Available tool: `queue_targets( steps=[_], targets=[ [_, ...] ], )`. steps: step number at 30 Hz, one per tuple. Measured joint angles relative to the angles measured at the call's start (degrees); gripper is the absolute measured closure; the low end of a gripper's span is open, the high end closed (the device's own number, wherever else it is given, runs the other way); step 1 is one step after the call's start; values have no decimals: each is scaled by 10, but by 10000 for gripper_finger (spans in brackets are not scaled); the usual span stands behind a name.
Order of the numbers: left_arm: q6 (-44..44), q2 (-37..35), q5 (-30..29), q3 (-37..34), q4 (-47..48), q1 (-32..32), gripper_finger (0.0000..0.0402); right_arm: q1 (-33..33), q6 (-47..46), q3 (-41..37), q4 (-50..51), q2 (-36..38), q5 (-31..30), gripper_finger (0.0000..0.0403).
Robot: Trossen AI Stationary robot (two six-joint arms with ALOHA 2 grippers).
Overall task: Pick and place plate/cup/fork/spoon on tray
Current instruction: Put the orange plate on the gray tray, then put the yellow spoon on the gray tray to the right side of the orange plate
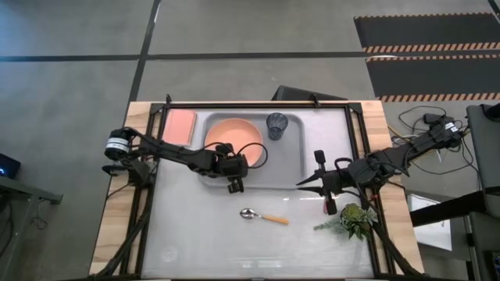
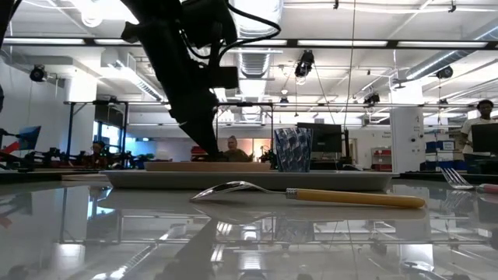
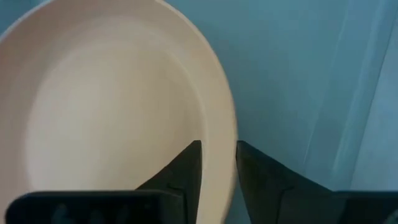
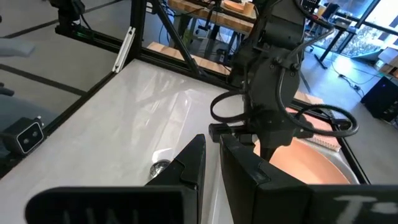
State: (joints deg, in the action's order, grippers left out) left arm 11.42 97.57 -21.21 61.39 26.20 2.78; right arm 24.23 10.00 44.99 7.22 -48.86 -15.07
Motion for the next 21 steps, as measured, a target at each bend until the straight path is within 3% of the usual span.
queue_targets(
  steps=[5,9,14,21],
  targets=[
    [-45,-40,0,0,-2,-3,318,0,-1,0,0,0,0,365],
    [-93,-78,-4,-15,-58,-29,333,0,-1,0,0,0,0,365],
    [-119,-102,23,-87,-185,-80,392,0,-1,0,0,0,0,365],
    [-68,-94,43,-191,-290,-126,400,0,-10,-1,2,0,0,365]
  ],
)
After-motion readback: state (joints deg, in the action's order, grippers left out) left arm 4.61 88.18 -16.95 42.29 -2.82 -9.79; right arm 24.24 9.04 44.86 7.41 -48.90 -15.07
